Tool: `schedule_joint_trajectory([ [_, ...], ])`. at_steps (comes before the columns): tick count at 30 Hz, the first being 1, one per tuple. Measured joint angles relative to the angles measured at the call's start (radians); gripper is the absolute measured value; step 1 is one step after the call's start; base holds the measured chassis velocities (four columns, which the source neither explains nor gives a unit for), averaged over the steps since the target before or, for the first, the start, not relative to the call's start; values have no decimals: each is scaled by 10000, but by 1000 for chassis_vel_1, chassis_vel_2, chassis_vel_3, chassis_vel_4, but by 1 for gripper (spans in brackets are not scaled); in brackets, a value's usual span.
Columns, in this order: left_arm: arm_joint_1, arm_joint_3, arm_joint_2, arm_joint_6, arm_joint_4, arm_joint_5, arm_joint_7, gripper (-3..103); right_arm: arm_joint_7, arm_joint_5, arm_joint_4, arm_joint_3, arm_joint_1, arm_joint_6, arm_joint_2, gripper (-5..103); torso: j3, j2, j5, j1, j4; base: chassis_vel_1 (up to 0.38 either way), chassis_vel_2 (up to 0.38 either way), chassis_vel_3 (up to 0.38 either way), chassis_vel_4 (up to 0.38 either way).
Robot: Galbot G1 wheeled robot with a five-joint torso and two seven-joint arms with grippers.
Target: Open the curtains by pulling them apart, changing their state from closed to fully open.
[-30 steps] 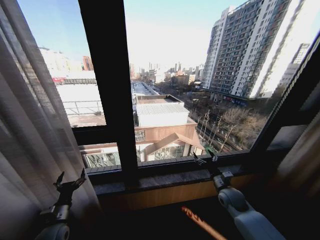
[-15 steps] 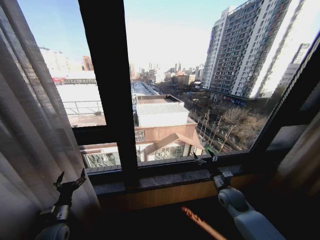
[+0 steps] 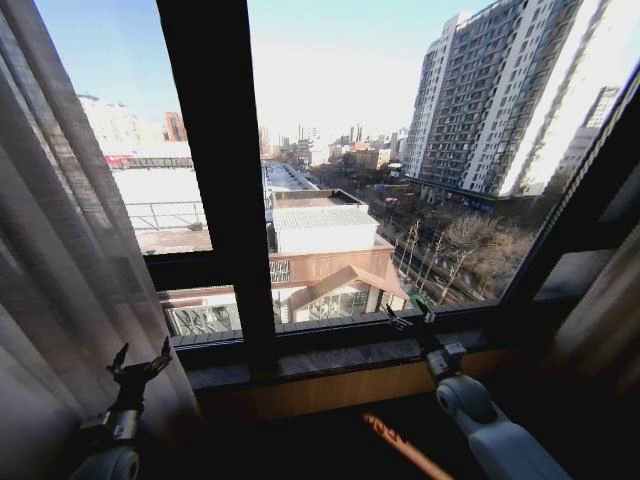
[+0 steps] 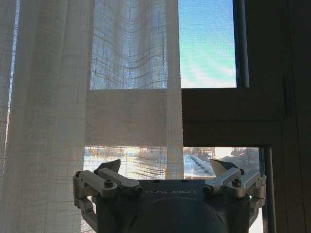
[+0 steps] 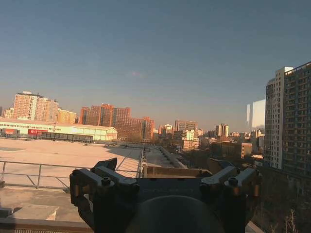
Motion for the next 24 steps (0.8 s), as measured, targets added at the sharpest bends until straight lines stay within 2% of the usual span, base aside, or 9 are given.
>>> schedule_joint_trajectory([
  [24,0,0,0,0,0,0,0,100,0,0,0,0,0,0,0,100,0,0,0,0,0,0,0,0,0],
])
